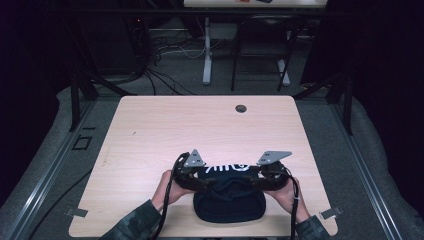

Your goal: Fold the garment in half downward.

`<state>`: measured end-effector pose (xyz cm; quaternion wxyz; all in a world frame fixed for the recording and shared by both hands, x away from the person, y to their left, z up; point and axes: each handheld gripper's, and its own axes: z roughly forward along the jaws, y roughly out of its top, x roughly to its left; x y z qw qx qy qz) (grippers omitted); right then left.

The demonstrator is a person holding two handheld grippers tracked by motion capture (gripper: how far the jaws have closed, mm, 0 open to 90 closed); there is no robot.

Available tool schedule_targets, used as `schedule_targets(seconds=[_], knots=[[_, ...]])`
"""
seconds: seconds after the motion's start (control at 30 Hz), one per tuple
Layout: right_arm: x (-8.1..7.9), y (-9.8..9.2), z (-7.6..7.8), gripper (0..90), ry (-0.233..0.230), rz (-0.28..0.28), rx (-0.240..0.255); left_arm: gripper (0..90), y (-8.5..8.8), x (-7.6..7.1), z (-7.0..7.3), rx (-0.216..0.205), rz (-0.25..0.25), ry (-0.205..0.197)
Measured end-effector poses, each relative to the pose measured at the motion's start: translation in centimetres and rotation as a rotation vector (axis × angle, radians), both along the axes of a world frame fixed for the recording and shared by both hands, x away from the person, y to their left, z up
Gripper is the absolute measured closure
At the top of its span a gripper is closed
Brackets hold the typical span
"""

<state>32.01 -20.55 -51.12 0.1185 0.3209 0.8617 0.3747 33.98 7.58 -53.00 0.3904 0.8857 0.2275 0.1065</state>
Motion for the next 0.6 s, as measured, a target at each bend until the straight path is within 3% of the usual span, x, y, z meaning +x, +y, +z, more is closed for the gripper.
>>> schedule_targets(seconds=[0.1,0.17,0.37,0.6], knots=[[0.0,0.6,-1.5,50.9,0.039,0.017,-0.036,27.0,-0.4,-0.4,-1.0,0.018,-0.005,0.012],[-0.2,0.6,-2.1,48.8,0.061,0.023,-0.026,24.8,-0.4,-0.7,-1.5,0.029,-0.008,0.019],[-0.8,0.2,-3.1,40.5,0.071,0.019,-0.036,19.7,-0.3,-1.3,-2.3,0.06,0.008,0.015],[-0.9,0.0,-4.1,30.0,0.067,-0.001,-0.039,17.2,0.0,-1.8,-3.4,0.056,0.023,0.03]])
